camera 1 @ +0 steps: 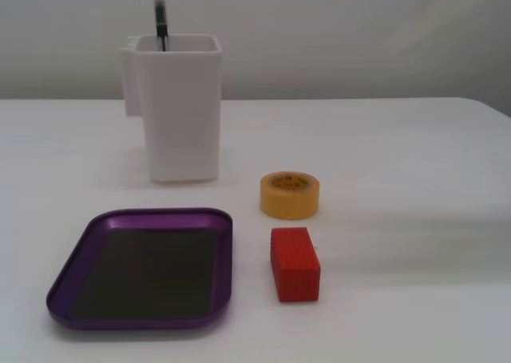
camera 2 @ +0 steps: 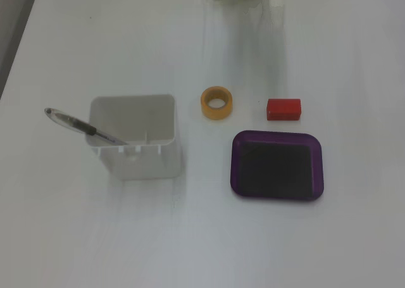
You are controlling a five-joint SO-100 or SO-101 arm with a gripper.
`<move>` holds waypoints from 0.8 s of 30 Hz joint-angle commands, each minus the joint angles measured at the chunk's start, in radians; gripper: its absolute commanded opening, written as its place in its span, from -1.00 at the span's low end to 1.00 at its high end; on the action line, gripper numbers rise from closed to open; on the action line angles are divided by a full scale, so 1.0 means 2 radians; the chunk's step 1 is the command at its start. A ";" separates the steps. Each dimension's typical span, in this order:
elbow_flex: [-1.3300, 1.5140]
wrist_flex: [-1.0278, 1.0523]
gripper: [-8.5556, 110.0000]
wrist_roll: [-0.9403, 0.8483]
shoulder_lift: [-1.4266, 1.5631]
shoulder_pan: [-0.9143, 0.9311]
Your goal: Remove the cube from the box.
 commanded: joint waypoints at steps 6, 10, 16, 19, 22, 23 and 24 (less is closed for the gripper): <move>0.256 -0.035 -0.58 -0.003 0.226 0.002; 0.348 -0.041 -0.58 -0.003 0.320 0.002; 0.423 -0.025 -0.58 -0.003 0.427 0.004; 0.444 -0.006 -0.58 -0.003 0.443 0.004; 0.447 -0.006 -0.58 -0.003 0.440 0.004; 0.449 -0.006 -0.58 -0.003 0.440 0.004; 0.449 -0.005 -0.58 -0.003 0.440 0.004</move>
